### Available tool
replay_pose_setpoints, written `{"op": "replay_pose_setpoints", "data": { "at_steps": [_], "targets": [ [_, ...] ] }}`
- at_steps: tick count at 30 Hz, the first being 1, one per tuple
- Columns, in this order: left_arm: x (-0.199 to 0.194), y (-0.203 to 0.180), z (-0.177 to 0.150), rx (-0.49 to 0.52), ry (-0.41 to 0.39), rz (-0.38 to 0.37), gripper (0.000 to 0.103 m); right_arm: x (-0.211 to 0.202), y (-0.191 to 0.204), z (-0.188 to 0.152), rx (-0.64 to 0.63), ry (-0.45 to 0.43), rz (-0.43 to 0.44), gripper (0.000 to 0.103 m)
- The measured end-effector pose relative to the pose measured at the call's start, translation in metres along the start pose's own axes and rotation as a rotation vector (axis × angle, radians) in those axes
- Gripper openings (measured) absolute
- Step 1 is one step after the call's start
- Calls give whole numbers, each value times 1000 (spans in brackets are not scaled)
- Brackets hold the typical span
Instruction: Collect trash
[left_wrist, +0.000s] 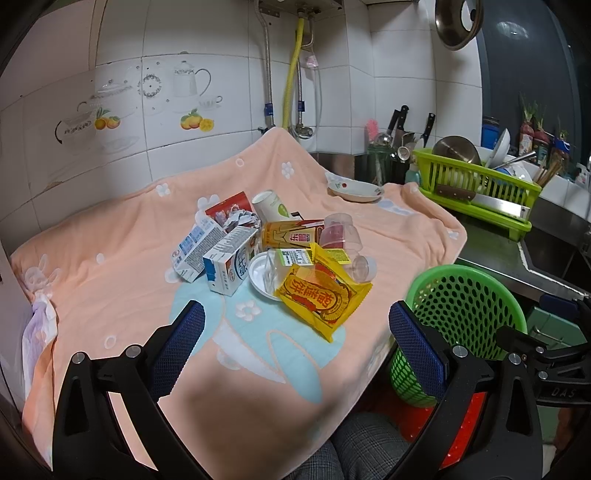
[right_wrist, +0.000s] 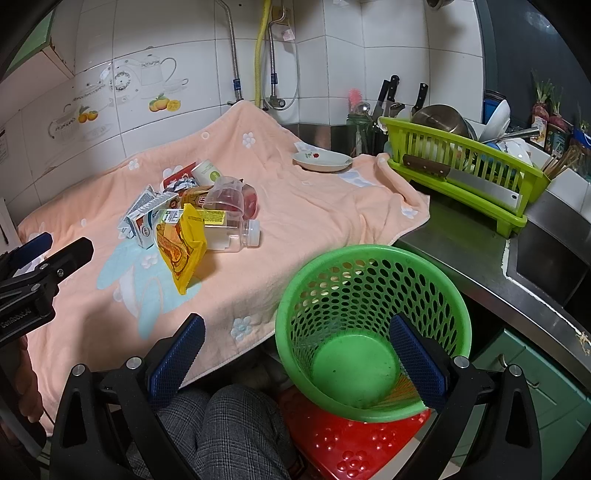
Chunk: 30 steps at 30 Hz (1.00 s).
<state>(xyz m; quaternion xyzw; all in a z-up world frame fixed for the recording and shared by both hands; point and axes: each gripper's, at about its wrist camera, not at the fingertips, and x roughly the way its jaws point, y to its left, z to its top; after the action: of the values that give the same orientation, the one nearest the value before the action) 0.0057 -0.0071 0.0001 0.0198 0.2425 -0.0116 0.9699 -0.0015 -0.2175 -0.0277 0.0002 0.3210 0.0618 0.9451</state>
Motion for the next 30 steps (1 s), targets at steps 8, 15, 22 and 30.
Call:
{"op": "replay_pose_setpoints", "data": {
  "at_steps": [8, 15, 22, 30],
  "targets": [
    [3, -2, 0, 2, 4, -2, 98, 0, 0, 1, 1, 1, 3, 97],
    [5, -1, -1, -4, 9, -4, 98, 5, 1, 1, 3, 6, 12, 97],
    [9, 2, -1, -10, 19, -6, 98, 7, 2, 1, 1, 11, 19, 97],
    [10, 3, 0, -12, 25, -7, 98, 10, 3, 1, -2, 18, 29, 97]
  ]
}}
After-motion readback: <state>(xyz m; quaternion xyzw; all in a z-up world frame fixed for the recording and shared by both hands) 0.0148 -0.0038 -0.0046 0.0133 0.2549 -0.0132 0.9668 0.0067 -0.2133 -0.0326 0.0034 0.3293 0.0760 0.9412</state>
